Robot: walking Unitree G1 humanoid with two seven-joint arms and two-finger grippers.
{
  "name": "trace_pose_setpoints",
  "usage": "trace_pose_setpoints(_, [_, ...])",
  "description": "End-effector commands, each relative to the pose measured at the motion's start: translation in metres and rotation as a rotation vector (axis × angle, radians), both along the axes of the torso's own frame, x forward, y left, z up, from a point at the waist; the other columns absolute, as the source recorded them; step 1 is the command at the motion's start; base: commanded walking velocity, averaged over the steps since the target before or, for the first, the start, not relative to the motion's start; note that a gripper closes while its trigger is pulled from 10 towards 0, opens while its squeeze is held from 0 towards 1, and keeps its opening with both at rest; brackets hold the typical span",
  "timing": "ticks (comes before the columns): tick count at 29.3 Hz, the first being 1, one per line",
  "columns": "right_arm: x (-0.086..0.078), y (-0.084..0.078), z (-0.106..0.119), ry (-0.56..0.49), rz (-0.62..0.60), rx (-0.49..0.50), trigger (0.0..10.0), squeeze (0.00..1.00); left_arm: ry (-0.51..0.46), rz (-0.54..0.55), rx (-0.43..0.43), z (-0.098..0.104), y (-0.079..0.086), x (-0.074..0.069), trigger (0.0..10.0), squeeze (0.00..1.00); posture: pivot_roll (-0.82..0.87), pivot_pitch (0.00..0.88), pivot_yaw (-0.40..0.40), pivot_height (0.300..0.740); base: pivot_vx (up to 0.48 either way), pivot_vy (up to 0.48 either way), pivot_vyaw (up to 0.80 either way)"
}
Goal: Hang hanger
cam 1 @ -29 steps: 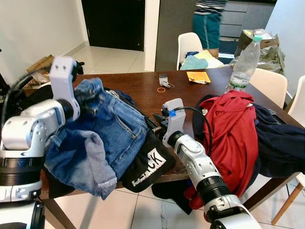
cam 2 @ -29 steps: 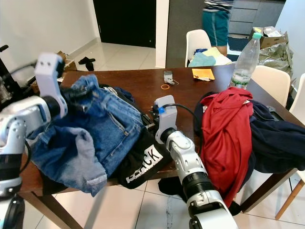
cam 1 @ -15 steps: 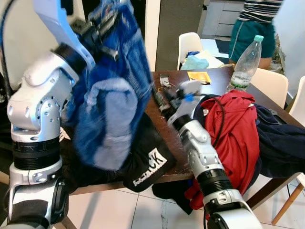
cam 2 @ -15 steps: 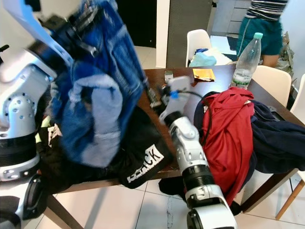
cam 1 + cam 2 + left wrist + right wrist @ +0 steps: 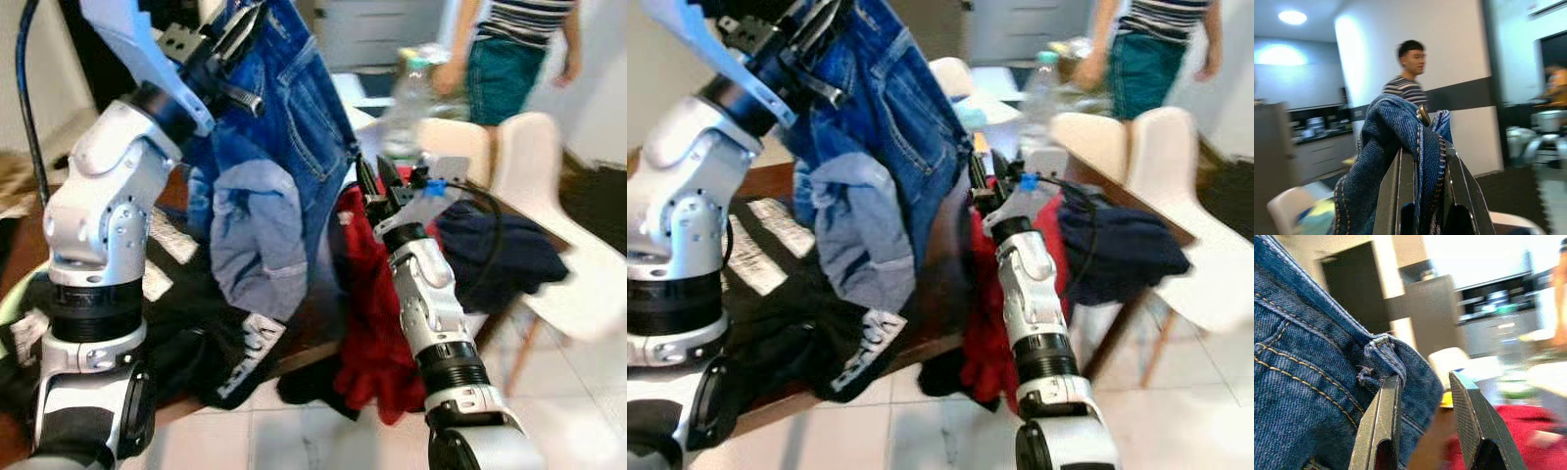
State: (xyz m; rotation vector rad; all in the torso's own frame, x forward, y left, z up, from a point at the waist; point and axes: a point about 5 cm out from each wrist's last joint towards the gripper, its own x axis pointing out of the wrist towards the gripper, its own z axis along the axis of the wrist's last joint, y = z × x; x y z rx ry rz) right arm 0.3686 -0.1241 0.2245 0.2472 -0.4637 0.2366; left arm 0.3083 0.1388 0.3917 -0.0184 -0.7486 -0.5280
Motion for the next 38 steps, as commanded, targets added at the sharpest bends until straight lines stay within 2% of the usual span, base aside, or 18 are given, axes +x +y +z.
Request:
trace_pose_setpoints(1, [0.001, -0.012, -0.017, 0.077, -0.07, 0.031, 10.0, 0.0, -0.118, 0.022, -0.026, 0.018, 0.007, -0.012, 0.0, 0.0, 0.18, 0.0, 0.014, 0.74, 0.0, 0.0, -0.8])
trace_pose_setpoints(3, [-0.001, -0.027, -0.018, 0.064, -0.189, 0.031, 10.0, 0.0, -0.079, -0.007, 0.002, 0.009, 0.001, -0.008, 0.0, 0.0, 0.16, 0.0, 0.028, 0.74, 0.0, 0.0, -0.8])
trace_pose_setpoints(5, [-0.001, -0.027, -0.018, 0.064, -0.189, 0.031, 10.0, 0.0, -0.079, -0.007, 0.002, 0.009, 0.001, -0.008, 0.0, 0.0, 0.16, 0.0, 0.028, 0.74, 0.0, 0.0, -0.8])
trace_pose_setpoints(7, [-0.004, -0.045, -0.021, 0.072, -0.282, 0.032, 10.0, 0.0, -0.043, -0.045, 0.02, 0.0, -0.009, -0.002, 0.0, 0.0, 0.15, 0.0, 0.047, 0.74, 0.0, 0.0, -0.8])
trace_pose_setpoints(9, [-0.004, -0.045, -0.021, 0.072, -0.282, 0.032, 10.0, 0.0, -0.043, -0.045, 0.02, 0.0, -0.009, -0.002, 0.0, 0.0, 0.15, 0.0, 0.047, 0.74, 0.0, 0.0, -0.8])
trace_pose_setpoints(11, [-0.007, -0.057, -0.028, 0.096, -0.344, 0.014, 10.0, 0.0, 0.009, -0.078, 0.021, -0.013, -0.02, 0.007, 0.0, 0.0, 0.13, 0.0, 0.069, 0.74, 0.0, 0.0, -0.8])
trace_pose_setpoints(12, [-0.007, -0.057, -0.028, 0.096, -0.344, 0.014, 10.0, 0.0, 0.009, -0.078, 0.021, -0.013, -0.02, 0.007, 0.0, 0.0, 0.13, 0.0, 0.069, 0.74, 0.0, 0.0, -0.8])
trace_pose_setpoints(14, [-0.011, -0.066, -0.037, 0.127, -0.39, -0.002, 10.0, 0.0, 0.061, -0.078, 0.064, -0.032, -0.028, 0.016, 0.0, 0.0, 0.12, 0.0, 0.075, 0.74, 0.0, 0.0, -0.8])
trace_pose_setpoints(16, [-0.011, -0.066, -0.037, 0.127, -0.39, -0.002, 10.0, 0.0, 0.061, -0.078, 0.064, -0.032, -0.028, 0.016, 0.0, 0.0, 0.12, 0.0, 0.075, 0.74, 0.0, 0.0, -0.8])
trace_pose_setpoints(20, [-0.024, -0.083, -0.064, 0.195, -0.476, -0.023, 10.0, 0.0, 0.133, -0.072, 0.174, -0.065, -0.034, 0.025, 0.0, 0.0, 0.13, 0.001, 0.078, 0.74, 0.0, 0.0, -0.8])
trace_pose_setpoints(25, [-0.027, -0.089, -0.071, 0.221, -0.512, -0.031, 10.0, 0.0, 0.154, -0.078, 0.179, -0.072, -0.034, 0.024, 0.0, 0.0, 0.14, 0.0, 0.071, 0.74, 0.0, 0.0, -0.8])
trace_pose_setpoints(26, [-0.028, -0.094, -0.076, 0.24, -0.547, -0.037, 10.0, 0.0, 0.193, -0.06, 0.147, -0.084, -0.03, 0.027, 0.0, 0.0, 0.14, 0.0, 0.068, 0.74, 0.0, 0.0, -0.8])
trace_pose_setpoints(30, [-0.028, -0.095, -0.079, 0.252, -0.561, -0.028, 10.0, 0.0, 0.243, -0.035, 0.112, -0.099, -0.025, 0.032, 0.0, 0.0, 0.14, 0.0, 0.071, 0.74, 0.0, 0.0, -0.8])
trace_pose_setpoints(38, [-0.03, -0.094, -0.086, 0.29, -0.55, -0.03, 10.0, 0.0, 0.315, -0.032, 0.099, -0.124, -0.027, 0.037, 0.0, 0.0, 0.11, 0.0, 0.076, 0.74, 0.0, 0.0, -0.8])
